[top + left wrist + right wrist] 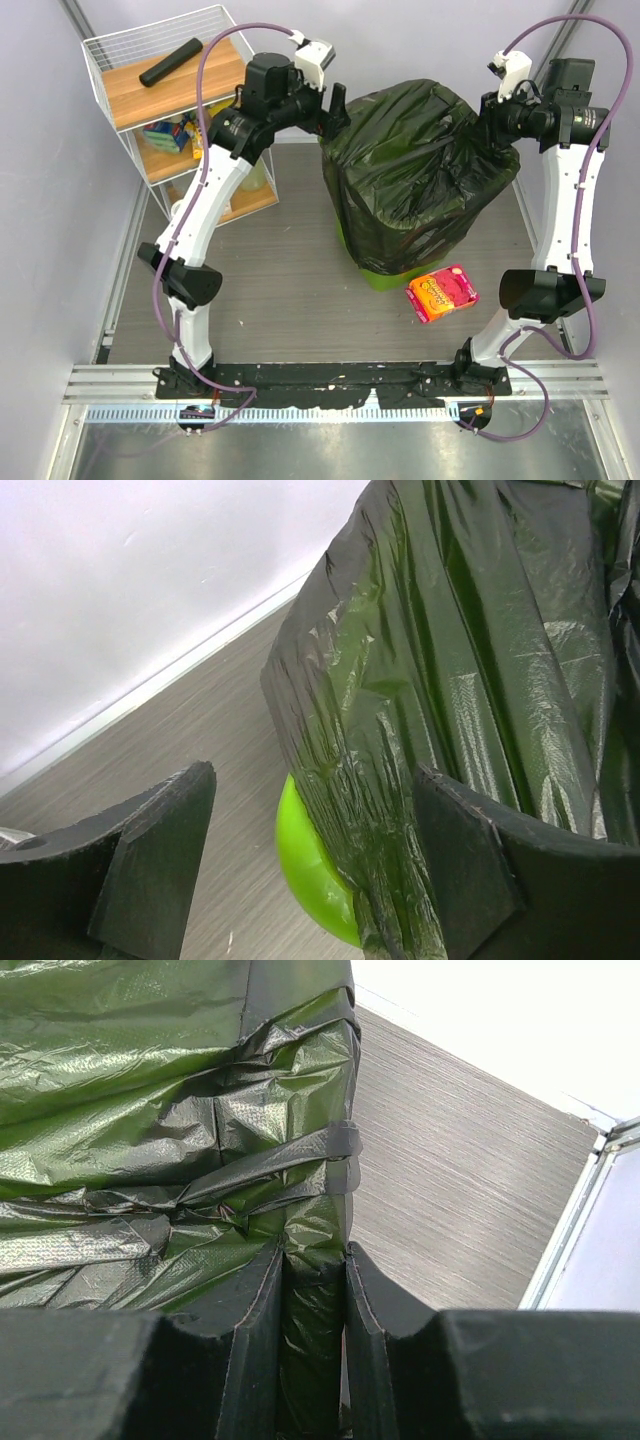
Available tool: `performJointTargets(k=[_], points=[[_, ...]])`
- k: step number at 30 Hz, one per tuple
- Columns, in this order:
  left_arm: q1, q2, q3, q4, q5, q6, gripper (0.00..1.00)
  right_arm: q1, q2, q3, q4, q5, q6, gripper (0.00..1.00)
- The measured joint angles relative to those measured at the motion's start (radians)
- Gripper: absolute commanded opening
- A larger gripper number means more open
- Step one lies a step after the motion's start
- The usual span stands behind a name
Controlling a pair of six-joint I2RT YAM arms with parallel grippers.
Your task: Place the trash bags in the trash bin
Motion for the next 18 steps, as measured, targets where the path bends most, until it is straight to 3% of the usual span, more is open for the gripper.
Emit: performJointTargets(k=[9, 18], points=[[-0.018, 0.005, -0.022, -0.003, -0.056, 0.052, 0.59, 0.003, 0.000, 0.000, 0.000, 0.008, -0.003, 0.26], [-0.019, 0.013, -0.025, -0.006, -0.060, 0.080, 0.22, 0.005, 0.000, -0.002, -0.001, 0.017, -0.006, 0.27]])
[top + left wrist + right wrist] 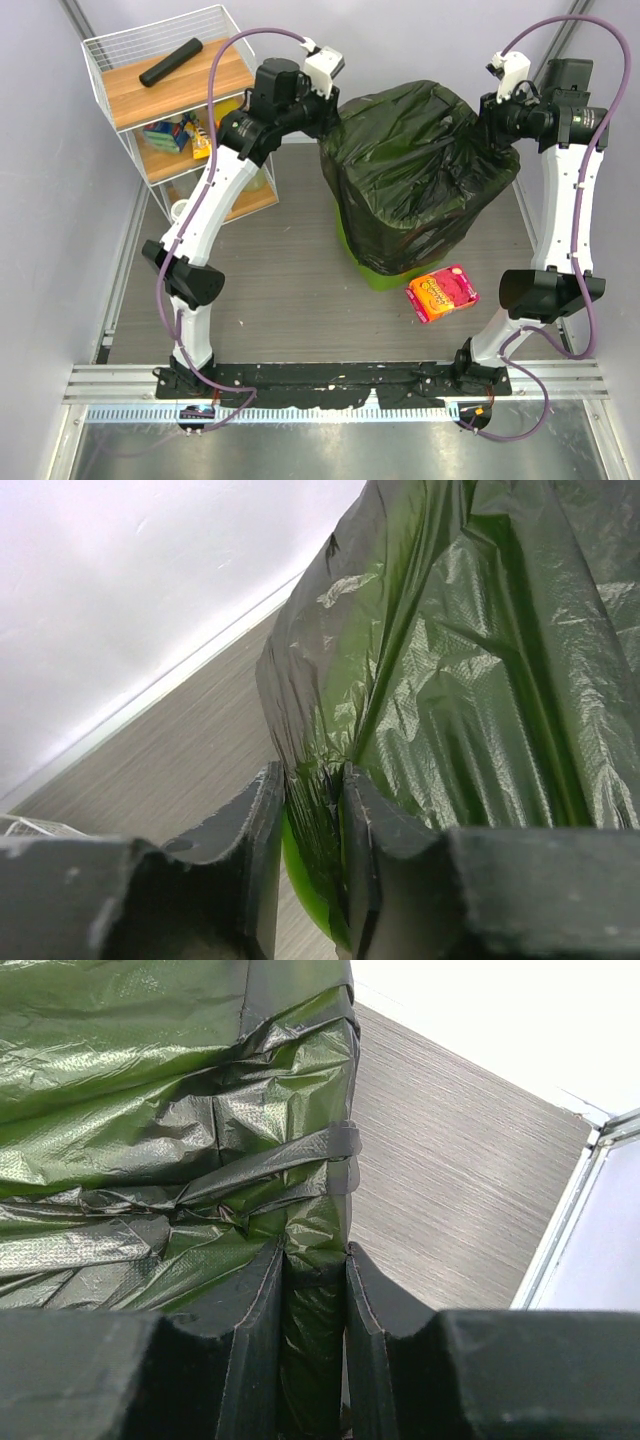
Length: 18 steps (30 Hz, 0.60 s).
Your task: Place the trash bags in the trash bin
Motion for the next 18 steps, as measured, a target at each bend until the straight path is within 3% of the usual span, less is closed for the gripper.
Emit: performJointTargets(k=[6, 18], points=[[-0.002, 0.000, 0.000, 0.000, 0.018, 0.030, 0.00, 0.001, 0.000, -0.006, 0.002, 0.016, -0.005, 0.26], [0.000, -0.019, -0.036, 0.028, 0.009, 0.019, 0.00, 0.001, -0.002, -0.019, 0.019, 0.019, -0.009, 0.26]])
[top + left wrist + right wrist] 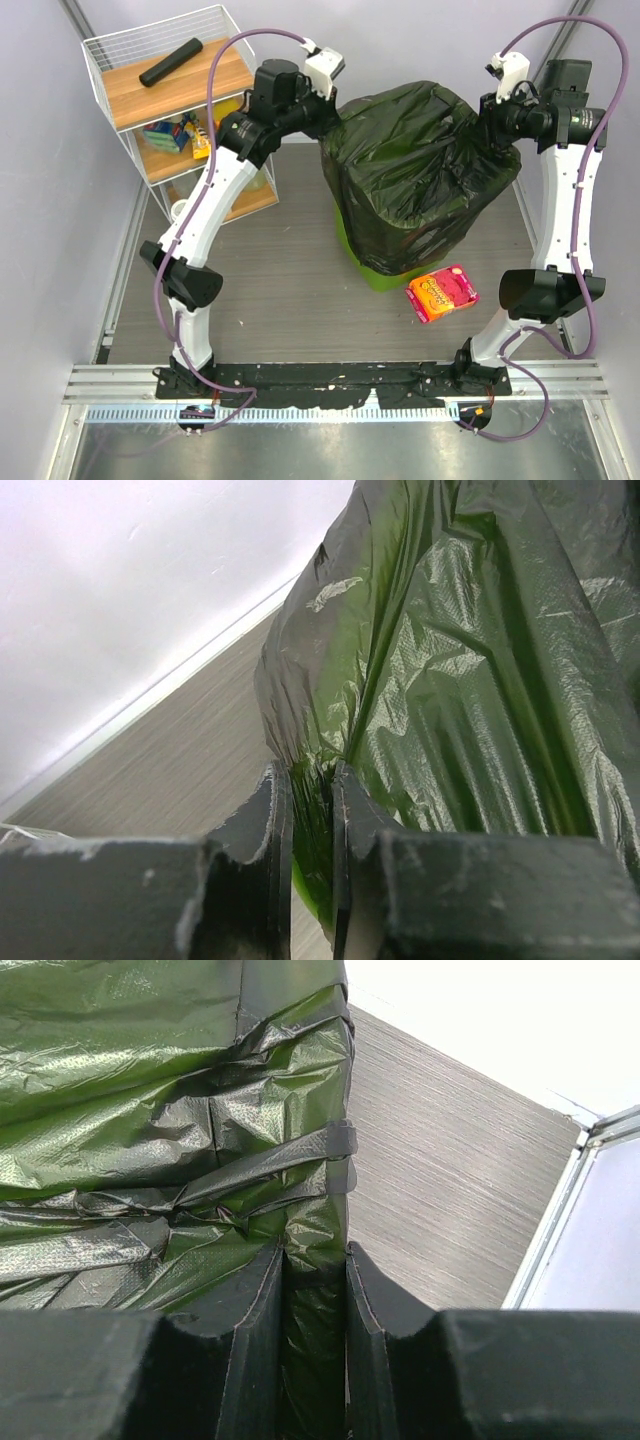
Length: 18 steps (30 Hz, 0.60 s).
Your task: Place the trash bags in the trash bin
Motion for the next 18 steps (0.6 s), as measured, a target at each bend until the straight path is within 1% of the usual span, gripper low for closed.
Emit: performJointTargets(k=[3, 12, 18], points=[[0.010, 0.000, 0.000, 0.002, 0.017, -0.032, 0.00, 0.000, -0.002, -0.006, 0.008, 0.000, -0.003, 0.26], [0.060, 0.000, -0.003, 0.008, 0.145, -0.141, 0.00, 0.005, -0.008, -0.023, 0.029, 0.000, -0.006, 0.26], [0.070, -0.001, -0.008, 0.017, 0.167, -0.171, 0.00, 0.005, -0.013, -0.032, 0.037, 0.000, -0.007, 0.26]])
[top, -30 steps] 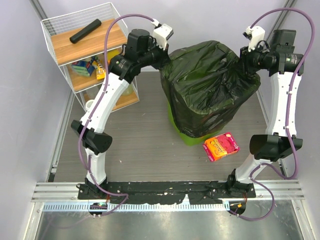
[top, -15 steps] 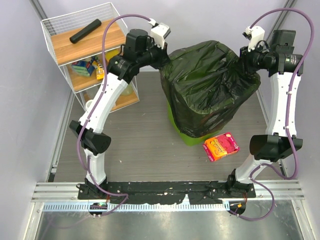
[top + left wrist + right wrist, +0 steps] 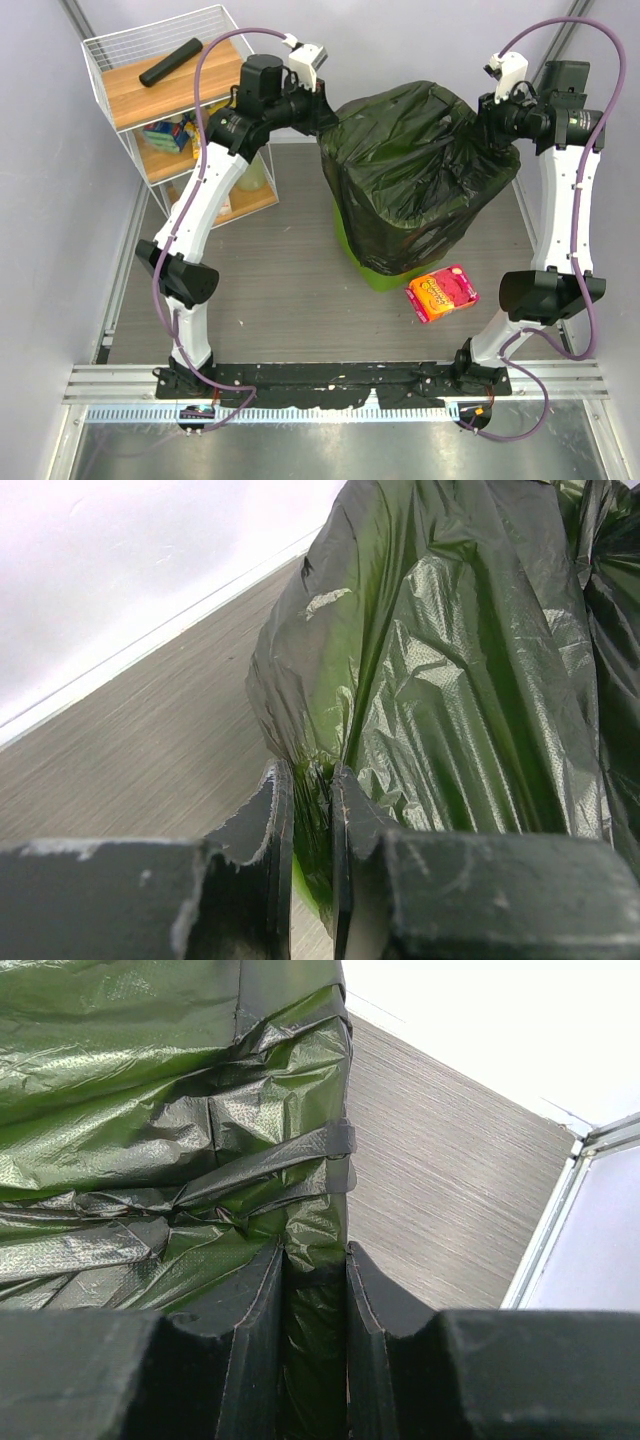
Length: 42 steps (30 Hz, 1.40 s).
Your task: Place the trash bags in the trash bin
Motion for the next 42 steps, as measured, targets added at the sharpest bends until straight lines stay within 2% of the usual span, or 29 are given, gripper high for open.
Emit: performJointTargets(k=[24, 27, 31, 32, 42], points=[[-0.007, -0.040, -0.063, 0.038, -0.039, 0.045, 0.00, 0.003, -0.004, -0.006, 0.006, 0.001, -0.002, 0.26], [-0.007, -0.042, -0.065, 0.042, -0.040, 0.046, 0.03, 0.003, -0.004, -0.006, 0.006, 0.001, -0.003, 0.26], [0.002, -0.058, -0.065, 0.102, -0.110, 0.048, 0.02, 0.003, -0.004, -0.006, 0.004, 0.001, -0.003, 0.26], [0.004, -0.060, -0.065, 0.106, -0.114, 0.050, 0.00, 0.003, -0.004, -0.006, 0.004, 0.001, -0.003, 0.26], [0.010, -0.075, -0.077, 0.139, -0.198, 0.080, 0.00, 0.003, -0.005, -0.006, 0.004, 0.001, -0.005, 0.27]])
